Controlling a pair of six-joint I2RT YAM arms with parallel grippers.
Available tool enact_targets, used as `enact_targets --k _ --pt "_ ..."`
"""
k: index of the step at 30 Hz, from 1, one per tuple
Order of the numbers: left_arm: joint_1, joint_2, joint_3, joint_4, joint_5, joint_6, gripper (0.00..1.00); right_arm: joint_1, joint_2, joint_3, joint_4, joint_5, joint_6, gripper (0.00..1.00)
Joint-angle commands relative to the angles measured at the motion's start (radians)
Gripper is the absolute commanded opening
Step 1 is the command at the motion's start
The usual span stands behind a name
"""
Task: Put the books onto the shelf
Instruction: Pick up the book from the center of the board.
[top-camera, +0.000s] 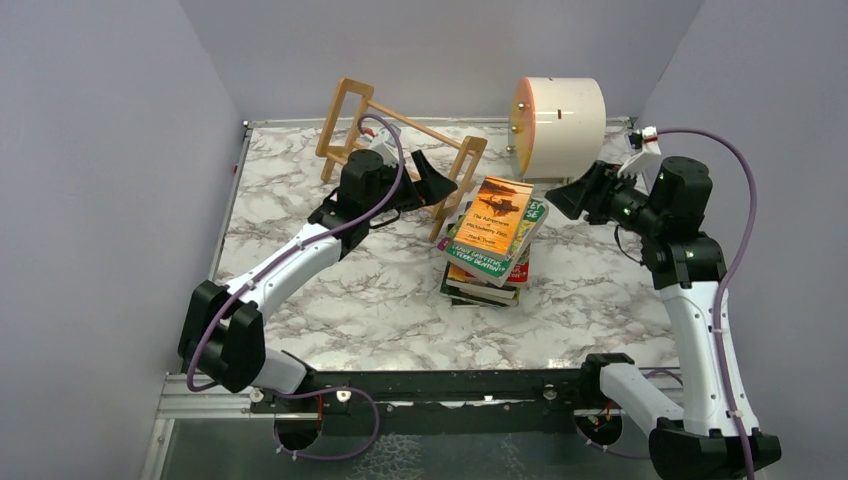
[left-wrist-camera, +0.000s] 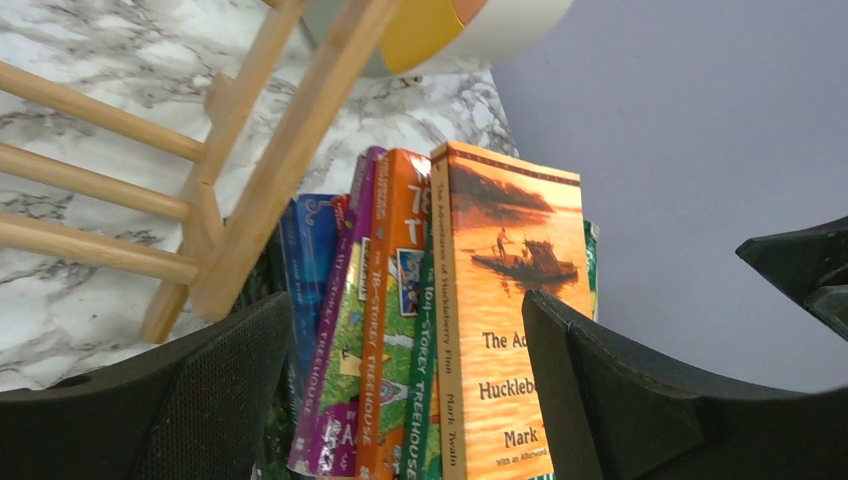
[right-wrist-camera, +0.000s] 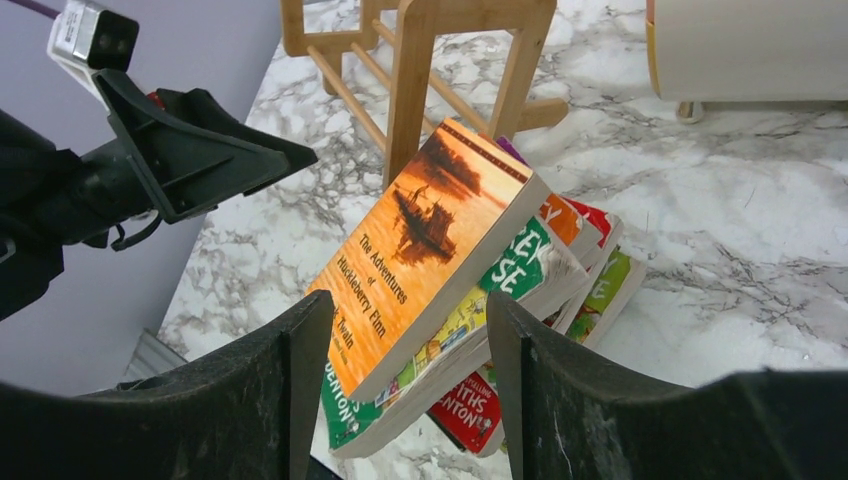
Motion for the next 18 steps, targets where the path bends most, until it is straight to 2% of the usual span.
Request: enact_targets --k 1,9,18 --pt "-0.040 0.016 0.029 -0.031 -0.007 0.016 0.79 -0.005 -0.038 -0.003 -0.076 -0.064 -0.028 0.57" --pt "-0.048 0.037 0.035 -0.047 -0.011 0.034 0.79 -0.002 -0.027 -0.059 -0.052 -0.056 -0.028 0.57" --pt "-0.048 0.046 0.055 -0.051 -0.016 0.042 0.81 0.029 0.061 0.015 0.046 0.007 -0.034 0.60"
